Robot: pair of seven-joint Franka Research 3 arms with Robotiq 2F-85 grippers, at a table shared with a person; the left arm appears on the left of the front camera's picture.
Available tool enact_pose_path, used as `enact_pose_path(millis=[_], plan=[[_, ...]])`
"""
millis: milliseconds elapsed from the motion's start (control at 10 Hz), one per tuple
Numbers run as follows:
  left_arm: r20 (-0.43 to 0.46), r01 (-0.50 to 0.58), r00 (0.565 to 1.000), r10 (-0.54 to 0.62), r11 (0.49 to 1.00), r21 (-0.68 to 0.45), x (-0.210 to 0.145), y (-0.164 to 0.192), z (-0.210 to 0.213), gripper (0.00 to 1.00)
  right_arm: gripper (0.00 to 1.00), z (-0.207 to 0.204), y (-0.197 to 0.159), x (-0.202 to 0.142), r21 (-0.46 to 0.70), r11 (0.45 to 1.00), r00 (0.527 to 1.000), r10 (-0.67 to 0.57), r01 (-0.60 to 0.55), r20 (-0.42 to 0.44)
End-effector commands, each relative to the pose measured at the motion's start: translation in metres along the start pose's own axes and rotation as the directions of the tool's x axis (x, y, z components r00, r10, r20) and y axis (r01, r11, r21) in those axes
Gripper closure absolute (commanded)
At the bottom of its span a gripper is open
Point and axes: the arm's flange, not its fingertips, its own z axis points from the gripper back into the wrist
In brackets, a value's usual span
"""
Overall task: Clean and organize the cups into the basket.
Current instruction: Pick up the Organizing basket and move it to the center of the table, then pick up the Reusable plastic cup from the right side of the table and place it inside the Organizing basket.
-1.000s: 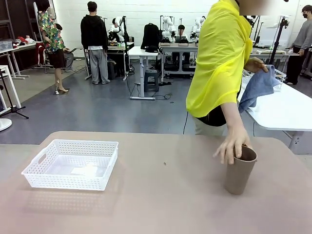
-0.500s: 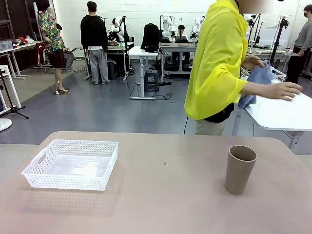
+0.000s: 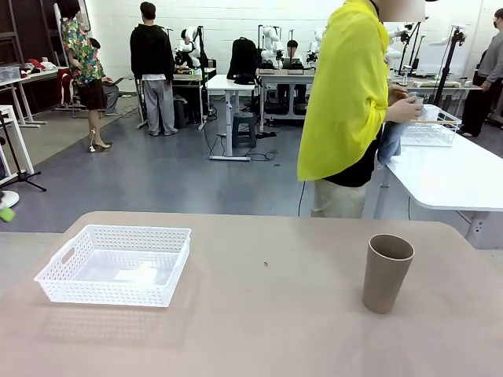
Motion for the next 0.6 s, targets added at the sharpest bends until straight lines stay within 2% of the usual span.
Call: enact_pose_path(millis=[0,100,200,300,400,500], plan=[[-0.061,-0.084,0.994,0.092,0.99,0.111,0.019,-0.012,-0.027,0.0,0.0,-0.068,0.018,-0.021,-0.097,0.988,0.989,0.129,-0.121,0.074],[-0.076,-0.092,0.992,0.104,0.984,0.151,0.029,-0.015,-0.039,0.0,0.0,-0.085,0.015,-0.022,-0.12,0.983,0.987,0.148,-0.14,0.058],[-0.098,-0.107,0.988,0.121,0.984,0.14,0.04,-0.014,-0.048,0.0,0.0,-0.103,0.014,-0.023,-0.125,0.981,0.988,0.154,-0.149,0.032],[-0.094,-0.133,0.985,0.145,0.984,0.117,0.047,-0.008,-0.05,0.0,0.0,-0.111,0.017,-0.023,-0.062,0.992,0.993,0.115,-0.114,0.012],[-0.069,-0.084,0.993,0.093,0.988,0.127,0.027,-0.021,-0.043,0.0,0.0,-0.103,0.025,-0.025,0.121,0.991,0.999,-0.049,0.049,-0.007],[-0.069,-0.084,0.993,0.093,0.988,0.127,0.027,-0.021,-0.043,0.0,0.0,-0.056,-0.045,-0.002,-0.082,0.989,0.991,0.13,-0.127,0.031]])
